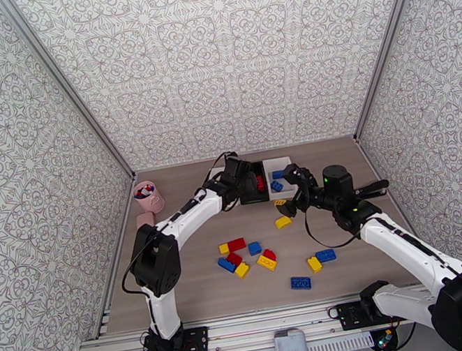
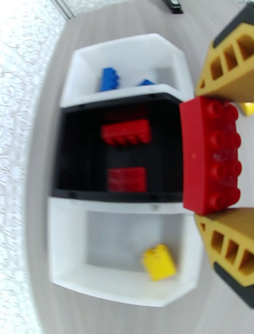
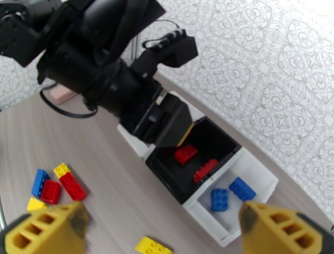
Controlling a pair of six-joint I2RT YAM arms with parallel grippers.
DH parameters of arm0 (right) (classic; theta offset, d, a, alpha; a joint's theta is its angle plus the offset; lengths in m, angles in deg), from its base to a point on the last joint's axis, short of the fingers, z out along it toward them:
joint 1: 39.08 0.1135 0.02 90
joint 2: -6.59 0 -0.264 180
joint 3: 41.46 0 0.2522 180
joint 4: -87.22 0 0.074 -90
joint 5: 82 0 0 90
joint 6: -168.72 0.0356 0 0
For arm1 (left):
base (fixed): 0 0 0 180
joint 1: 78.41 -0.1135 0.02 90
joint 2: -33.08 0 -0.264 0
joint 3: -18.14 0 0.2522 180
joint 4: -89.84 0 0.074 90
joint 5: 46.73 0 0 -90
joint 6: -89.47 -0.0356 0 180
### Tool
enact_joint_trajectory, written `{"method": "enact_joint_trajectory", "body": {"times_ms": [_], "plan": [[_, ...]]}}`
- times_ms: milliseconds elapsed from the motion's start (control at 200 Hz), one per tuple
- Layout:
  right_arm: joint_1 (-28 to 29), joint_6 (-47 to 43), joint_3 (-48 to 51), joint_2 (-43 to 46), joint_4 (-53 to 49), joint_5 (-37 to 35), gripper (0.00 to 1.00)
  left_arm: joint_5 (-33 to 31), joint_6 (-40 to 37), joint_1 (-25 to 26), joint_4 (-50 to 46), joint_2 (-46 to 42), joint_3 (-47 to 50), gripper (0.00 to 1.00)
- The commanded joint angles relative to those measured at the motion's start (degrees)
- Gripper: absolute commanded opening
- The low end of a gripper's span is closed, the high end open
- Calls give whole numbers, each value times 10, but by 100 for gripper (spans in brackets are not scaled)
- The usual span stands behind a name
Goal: Sort the legos into containers by color
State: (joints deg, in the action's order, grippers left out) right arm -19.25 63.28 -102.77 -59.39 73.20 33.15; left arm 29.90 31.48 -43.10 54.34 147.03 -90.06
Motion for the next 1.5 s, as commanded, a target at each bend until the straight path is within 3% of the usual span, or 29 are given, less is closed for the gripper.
{"method": "enact_joint_trajectory", "body": {"times_ms": [0, 495, 715, 850, 1015, 1245, 1490], "plan": [[3, 20, 4, -2, 15, -14, 100, 1, -47, -11, 42, 48, -41, 58], [3, 33, 0, 7, 9, -27, 100, 15, -94, -29, 34, 176, -187, 65], [2, 51, 4, 17, 13, -60, 100, 23, -96, -27, 31, 140, -167, 90], [3, 85, 11, 16, 27, -101, 100, 37, -103, -22, 52, 75, -110, 99], [3, 179, 9, 15, 27, -164, 100, 60, -124, -15, 87, -21, -3, 100], [3, 311, 0, -14, 1, -240, 100, 157, -185, -6, 220, -188, 214, 100], [10, 434, -6, -65, -54, -289, 99, 212, -272, 4, 240, -332, 367, 100]]}}
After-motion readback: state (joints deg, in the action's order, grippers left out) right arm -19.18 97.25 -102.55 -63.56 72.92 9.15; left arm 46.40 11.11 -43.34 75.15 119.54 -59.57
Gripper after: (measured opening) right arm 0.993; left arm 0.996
